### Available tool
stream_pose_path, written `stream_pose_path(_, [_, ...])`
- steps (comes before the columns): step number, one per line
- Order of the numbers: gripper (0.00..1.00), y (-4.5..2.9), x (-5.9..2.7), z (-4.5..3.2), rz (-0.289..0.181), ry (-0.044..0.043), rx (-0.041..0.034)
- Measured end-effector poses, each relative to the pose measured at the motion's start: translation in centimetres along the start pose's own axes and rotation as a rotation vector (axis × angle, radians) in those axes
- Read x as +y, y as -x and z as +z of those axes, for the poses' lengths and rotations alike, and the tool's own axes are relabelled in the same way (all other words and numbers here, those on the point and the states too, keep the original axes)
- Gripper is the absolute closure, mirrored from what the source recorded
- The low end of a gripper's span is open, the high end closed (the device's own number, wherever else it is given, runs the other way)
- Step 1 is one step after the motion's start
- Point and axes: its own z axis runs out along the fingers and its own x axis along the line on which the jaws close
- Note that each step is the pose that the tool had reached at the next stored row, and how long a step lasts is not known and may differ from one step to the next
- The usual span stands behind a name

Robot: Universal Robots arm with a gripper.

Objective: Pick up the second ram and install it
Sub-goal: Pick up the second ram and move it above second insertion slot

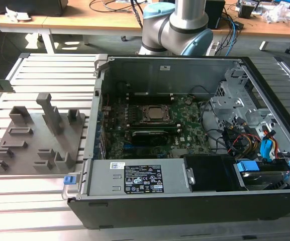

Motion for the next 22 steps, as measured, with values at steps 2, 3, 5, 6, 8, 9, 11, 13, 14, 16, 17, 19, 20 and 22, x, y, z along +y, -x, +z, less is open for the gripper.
stream_pose_path(2, [0.87, 0.0, 0.0, -0.02, 0.0, 0.0, 0.0])
stream_pose_path(3, [0.87, 0.0, -0.03, -0.03, 0.0, 0.0002, 0.0002])
stream_pose_path(5, [0.87, 0.02, -0.4, -0.02, 0.0, -0.0001, 0.0001])
stream_pose_path(6, [0.87, 0.04, -0.81, -0.04, 0.0, 0.0001, 0.0002])
stream_pose_path(8, [0.87, 0.09, -1.52, -0.04, 0.0, -0.0001, 0.0001])
stream_pose_path(9, [0.87, 0.14, -2.4, -0.07, 0.0, 0.0, 0.0012])
stream_pose_path(11, [0.87, 0.25, -4.24, -0.11, 0.0, -0.0001, 0.0032])
stream_pose_path(13, [0.87, 0.3, -4.93, -0.13, 0.0, -0.0002, 0.0035])
stream_pose_path(14, [0.87, 0.32, -5.39, -0.13, 0.0, -0.0003, 0.0036])
stream_pose_path(16, [0.87, 0.37, -6.36, -0.16, 0.0, -0.0002, 0.0041])
stream_pose_path(17, [0.87, 0.42, -7.14, -0.17, 0.0, -0.0003, 0.0043])
stream_pose_path(19, [0.87, 0.49, -8.5, -0.2, 0.0, -0.0002, 0.0046])
stream_pose_path(20, [0.87, 0.51, -8.87, -0.21, 0.0, -0.0002, 0.0047])
stream_pose_path(22, [0.87, 0.57, -9.92, -0.23, 0.0, -0.0002, 0.0047])
